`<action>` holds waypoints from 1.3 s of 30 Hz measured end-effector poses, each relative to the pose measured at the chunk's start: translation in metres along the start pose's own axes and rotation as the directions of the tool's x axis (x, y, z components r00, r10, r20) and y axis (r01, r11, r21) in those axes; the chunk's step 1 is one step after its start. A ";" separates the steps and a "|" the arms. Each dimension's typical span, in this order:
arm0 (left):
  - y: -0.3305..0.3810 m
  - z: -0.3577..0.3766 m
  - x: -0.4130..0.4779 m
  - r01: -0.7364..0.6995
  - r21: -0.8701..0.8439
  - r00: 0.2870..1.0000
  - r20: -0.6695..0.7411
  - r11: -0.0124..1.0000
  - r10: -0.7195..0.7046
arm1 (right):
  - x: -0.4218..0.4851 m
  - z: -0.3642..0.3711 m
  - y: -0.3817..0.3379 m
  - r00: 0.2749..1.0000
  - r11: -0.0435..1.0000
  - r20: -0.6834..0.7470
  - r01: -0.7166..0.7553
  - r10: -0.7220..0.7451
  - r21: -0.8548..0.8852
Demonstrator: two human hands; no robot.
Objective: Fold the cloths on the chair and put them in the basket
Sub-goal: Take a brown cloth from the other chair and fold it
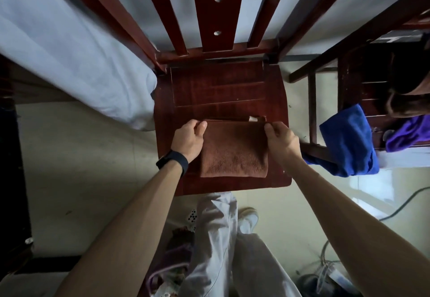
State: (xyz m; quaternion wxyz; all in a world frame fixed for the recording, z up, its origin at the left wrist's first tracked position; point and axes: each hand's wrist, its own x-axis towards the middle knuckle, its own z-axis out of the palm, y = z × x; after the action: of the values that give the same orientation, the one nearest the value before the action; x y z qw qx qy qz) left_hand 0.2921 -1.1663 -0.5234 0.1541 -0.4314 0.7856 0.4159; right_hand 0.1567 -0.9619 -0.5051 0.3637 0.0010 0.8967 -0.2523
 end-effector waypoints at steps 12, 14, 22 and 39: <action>0.000 0.009 0.020 0.072 0.098 0.997 -0.003 0.993 -0.072 | 0.019 0.009 -0.001 0.999 0.995 -0.047 0.014 -0.019 -0.099; 0.002 0.009 0.020 0.086 0.149 0.996 -0.015 0.985 -0.085 | 0.022 0.012 -0.001 0.998 0.991 -0.063 -0.020 0.012 -0.131; 0.002 0.022 -0.012 -0.105 0.432 0.927 -0.283 0.896 0.245 | 0.003 0.022 -0.003 0.963 0.997 -0.264 -0.064 0.049 -0.047; -0.046 0.068 -0.015 -0.455 0.619 0.862 0.123 0.641 0.492 | -0.009 0.071 0.063 0.886 0.693 0.020 0.377 -0.464 -0.615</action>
State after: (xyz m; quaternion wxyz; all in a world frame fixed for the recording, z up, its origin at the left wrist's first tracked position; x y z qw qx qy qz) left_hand 0.3305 -1.1175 -0.5796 0.1524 -0.1454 0.9671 0.1426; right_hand 0.2212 -0.9375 -0.5708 0.2148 -0.3027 0.9281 -0.0296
